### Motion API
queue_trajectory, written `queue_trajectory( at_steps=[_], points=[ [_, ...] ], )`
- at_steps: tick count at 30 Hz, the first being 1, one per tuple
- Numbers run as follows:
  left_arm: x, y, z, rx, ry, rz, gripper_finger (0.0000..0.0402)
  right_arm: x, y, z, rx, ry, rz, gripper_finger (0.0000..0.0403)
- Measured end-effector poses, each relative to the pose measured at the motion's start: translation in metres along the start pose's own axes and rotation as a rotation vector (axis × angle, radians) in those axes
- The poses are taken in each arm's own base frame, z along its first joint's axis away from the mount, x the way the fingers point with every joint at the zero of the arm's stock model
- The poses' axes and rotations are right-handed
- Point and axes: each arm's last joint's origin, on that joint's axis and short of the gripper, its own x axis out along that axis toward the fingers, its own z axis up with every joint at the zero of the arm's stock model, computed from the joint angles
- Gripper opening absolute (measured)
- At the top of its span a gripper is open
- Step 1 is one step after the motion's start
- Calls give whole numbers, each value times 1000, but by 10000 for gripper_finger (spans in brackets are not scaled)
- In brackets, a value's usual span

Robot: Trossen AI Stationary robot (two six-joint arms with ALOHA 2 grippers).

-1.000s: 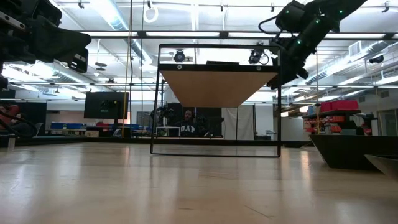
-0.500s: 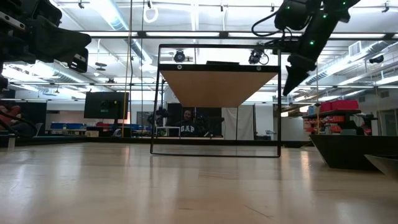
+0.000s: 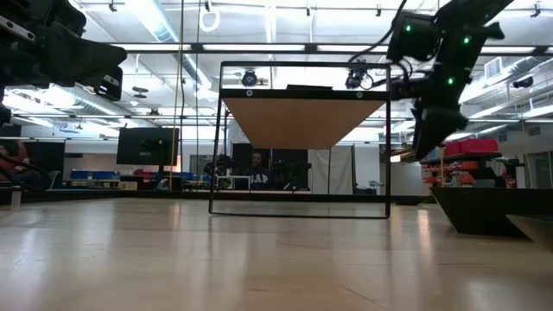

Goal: Pick & Place Mini shaped plates
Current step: Stack the drop-shaped plate on top of the drop-shaped plate on the shelf

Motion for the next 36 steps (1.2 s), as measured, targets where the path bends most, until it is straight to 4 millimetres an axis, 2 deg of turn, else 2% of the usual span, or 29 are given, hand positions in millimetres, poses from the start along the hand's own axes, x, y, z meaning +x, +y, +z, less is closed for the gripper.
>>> queue_trajectory(
  at_steps=[9, 17, 25, 31, 36],
  points=[
    [0, 0, 0, 0, 0, 0, 18, 24, 4, 7, -25, 60, -71, 231],
    [0, 0, 0, 0, 0, 0, 18, 42, -1, -2, -78, 226, -88, 250],
    [0, 0, 0, 0, 0, 0, 18, 59, 3, -8, -139, 361, -70, 263],
    [0, 0, 0, 0, 1, 0, 18, 64, -3, -10, -86, 385, -78, 258],
    [0, 0, 0, 0, 1, 0, 18, 66, -14, -13, 57, 399, -102, 252]
  ],
)
